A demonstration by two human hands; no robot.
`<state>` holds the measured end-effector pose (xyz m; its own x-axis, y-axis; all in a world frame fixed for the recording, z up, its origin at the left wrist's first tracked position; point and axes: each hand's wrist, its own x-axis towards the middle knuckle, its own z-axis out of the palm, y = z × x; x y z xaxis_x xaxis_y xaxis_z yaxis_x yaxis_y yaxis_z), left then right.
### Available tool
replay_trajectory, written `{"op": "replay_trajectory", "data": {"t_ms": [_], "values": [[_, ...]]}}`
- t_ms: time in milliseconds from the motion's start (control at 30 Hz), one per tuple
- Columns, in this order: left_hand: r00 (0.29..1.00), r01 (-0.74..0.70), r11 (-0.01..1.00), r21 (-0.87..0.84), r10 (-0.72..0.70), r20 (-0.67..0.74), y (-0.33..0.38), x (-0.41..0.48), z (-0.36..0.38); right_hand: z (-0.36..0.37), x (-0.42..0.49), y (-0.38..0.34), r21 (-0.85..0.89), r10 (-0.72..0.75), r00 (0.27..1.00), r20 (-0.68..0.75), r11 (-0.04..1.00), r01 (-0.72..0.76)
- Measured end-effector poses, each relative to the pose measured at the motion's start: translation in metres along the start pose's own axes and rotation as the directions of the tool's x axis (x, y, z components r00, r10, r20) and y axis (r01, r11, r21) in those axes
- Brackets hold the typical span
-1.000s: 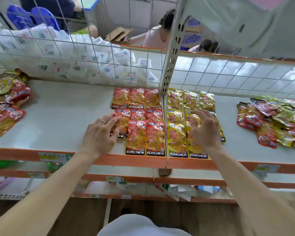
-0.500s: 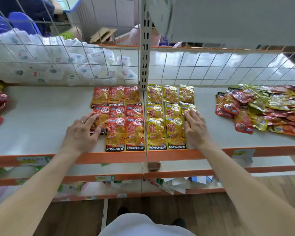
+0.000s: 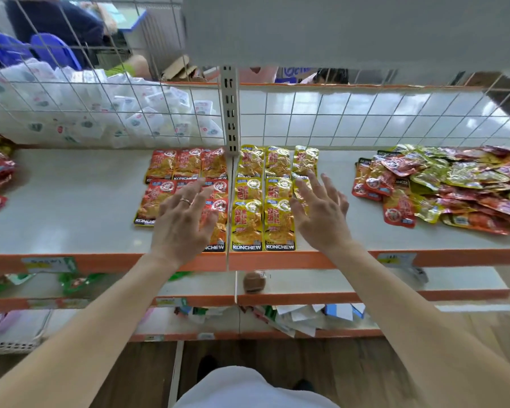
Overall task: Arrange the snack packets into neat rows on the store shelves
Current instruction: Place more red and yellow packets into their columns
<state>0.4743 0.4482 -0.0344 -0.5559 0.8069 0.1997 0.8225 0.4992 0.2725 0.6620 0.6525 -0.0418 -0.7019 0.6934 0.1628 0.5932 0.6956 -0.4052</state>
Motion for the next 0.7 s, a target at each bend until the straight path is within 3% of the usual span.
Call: {"op": "replay_trajectory", "data": {"t_ms": [367, 700], "values": [[0.996, -0.085, 0.996, -0.001, 0.084, -0.040, 0.131, 0.000, 0.023, -0.057, -0.044, 0.069, 0.024, -0.090, 0.996, -0.022, 0.996, 0.091], [0.968, -0.252, 0.968, -0.006, 0.252, 0.016, 0.239, 0.023, 0.054, -0.105, -0.078, 0.150, 0.012, 0.068, 0.994, -0.086, 0.998, -0.067]]}}
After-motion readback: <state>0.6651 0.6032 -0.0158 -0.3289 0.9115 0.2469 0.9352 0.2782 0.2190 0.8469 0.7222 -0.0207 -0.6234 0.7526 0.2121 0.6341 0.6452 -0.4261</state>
